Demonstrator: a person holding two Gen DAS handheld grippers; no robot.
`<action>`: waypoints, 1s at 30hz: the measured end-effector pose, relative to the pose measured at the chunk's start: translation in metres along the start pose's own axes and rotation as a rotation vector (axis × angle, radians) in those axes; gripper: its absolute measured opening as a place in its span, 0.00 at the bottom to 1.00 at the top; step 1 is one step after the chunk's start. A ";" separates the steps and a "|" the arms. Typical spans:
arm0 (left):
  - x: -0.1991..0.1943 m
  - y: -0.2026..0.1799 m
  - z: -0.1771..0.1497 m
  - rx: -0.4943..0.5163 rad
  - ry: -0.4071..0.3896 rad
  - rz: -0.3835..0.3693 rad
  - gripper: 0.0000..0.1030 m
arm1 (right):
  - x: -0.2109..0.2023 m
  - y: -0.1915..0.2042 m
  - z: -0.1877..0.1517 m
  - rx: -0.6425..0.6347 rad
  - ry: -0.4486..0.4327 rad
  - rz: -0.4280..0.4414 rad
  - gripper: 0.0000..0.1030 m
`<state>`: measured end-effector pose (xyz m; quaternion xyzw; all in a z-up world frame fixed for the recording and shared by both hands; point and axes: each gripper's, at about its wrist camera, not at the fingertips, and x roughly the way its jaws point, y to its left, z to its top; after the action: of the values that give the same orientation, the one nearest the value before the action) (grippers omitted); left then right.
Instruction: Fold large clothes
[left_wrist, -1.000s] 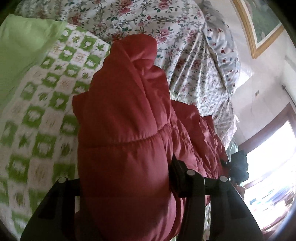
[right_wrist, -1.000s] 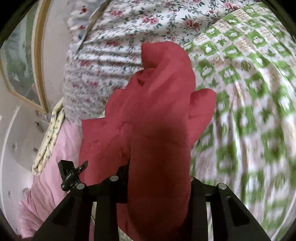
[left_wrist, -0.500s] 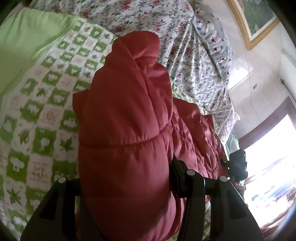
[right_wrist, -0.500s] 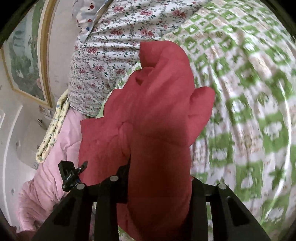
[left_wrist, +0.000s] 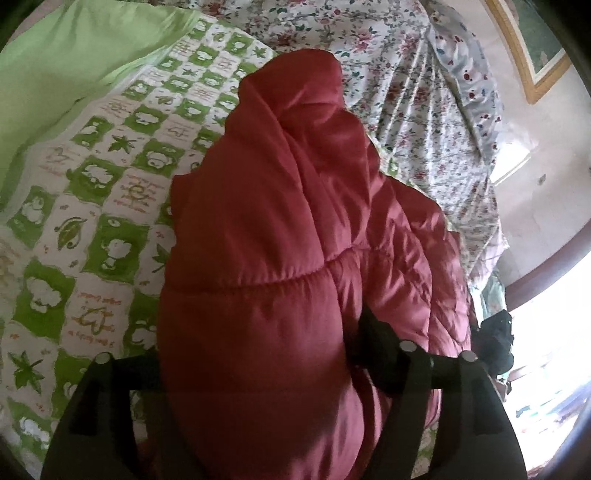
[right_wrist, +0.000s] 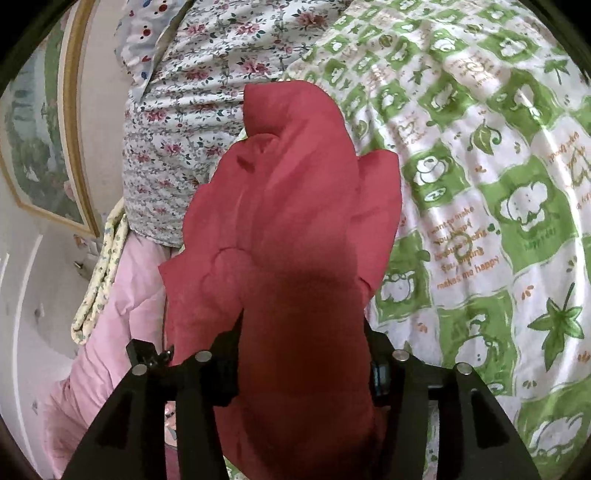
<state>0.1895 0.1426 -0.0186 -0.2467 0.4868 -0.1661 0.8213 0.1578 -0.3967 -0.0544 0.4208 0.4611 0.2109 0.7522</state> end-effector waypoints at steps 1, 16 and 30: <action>-0.002 -0.001 0.000 -0.002 0.001 0.008 0.72 | -0.001 0.000 0.000 0.002 0.000 -0.003 0.55; -0.029 -0.003 0.003 -0.001 0.032 0.107 0.82 | -0.043 0.024 0.000 -0.012 -0.114 -0.116 0.66; -0.084 -0.009 0.007 0.086 -0.147 0.276 0.82 | -0.057 0.075 -0.014 -0.198 -0.234 -0.244 0.66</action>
<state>0.1558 0.1797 0.0496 -0.1536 0.4472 -0.0538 0.8795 0.1229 -0.3892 0.0336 0.3073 0.3949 0.1120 0.8585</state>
